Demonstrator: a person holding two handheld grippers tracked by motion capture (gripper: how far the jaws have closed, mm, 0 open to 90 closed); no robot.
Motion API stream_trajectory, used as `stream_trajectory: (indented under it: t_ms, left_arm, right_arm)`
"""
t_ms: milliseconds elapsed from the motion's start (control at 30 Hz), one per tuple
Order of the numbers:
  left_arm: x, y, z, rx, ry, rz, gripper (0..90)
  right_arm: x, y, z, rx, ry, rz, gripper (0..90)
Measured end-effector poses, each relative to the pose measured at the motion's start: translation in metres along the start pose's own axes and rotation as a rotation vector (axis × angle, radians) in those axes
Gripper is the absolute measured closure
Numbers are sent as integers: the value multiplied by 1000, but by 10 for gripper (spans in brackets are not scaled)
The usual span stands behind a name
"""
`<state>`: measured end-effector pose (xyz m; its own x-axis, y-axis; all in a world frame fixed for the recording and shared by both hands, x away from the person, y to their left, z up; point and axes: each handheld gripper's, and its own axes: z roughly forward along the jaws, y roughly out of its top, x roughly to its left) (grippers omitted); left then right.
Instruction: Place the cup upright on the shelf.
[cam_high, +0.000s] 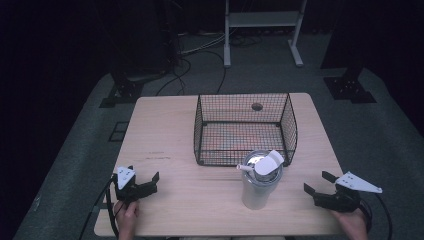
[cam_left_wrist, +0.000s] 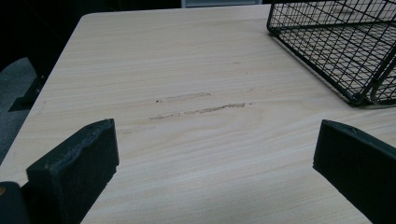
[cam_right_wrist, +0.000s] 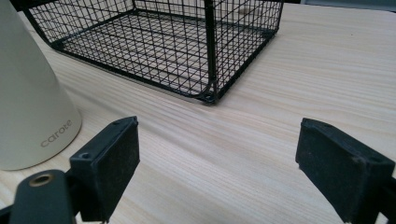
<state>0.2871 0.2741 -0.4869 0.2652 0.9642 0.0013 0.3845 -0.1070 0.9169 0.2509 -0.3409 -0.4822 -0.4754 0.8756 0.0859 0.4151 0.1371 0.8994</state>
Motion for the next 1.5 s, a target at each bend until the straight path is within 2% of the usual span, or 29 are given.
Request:
stream_trajectory:
  t_ms: [300,467,700,900,933,1167,1267,1333,1500]
  left_arm:
    - [0,0,0,-4,-7,6,0]
    - [-1,-1,-1,-1,-6,13,0]
    - [-1,-1,-1,1,-1,15,0]
    - [-1,-1,-1,0,-1,15,0]
    - [-1,-1,-1,0,-1,14,0]
    - [-1,-1,-1,0,-2,13,0]
    - [-1,-1,-1,0,-3,13,0]
    - [-1,-1,-1,1,-2,13,0]
    - [-1,-1,-1,1,-2,13,0]
  right_arm:
    - [6,4,-2,-5,12,-20,129]
    - [10,9,-7,-25,39,-31,129]
    - [21,25,-14,-46,83,-98,126]
    - [30,34,-17,-45,109,-141,125]
    - [34,38,-18,-41,118,-162,125]
    - [49,47,-20,-38,176,-218,125]
    - [54,48,-20,-29,175,-231,125]
    - [59,49,-20,-28,191,-251,125]
    - [66,51,-19,-30,225,-257,124]
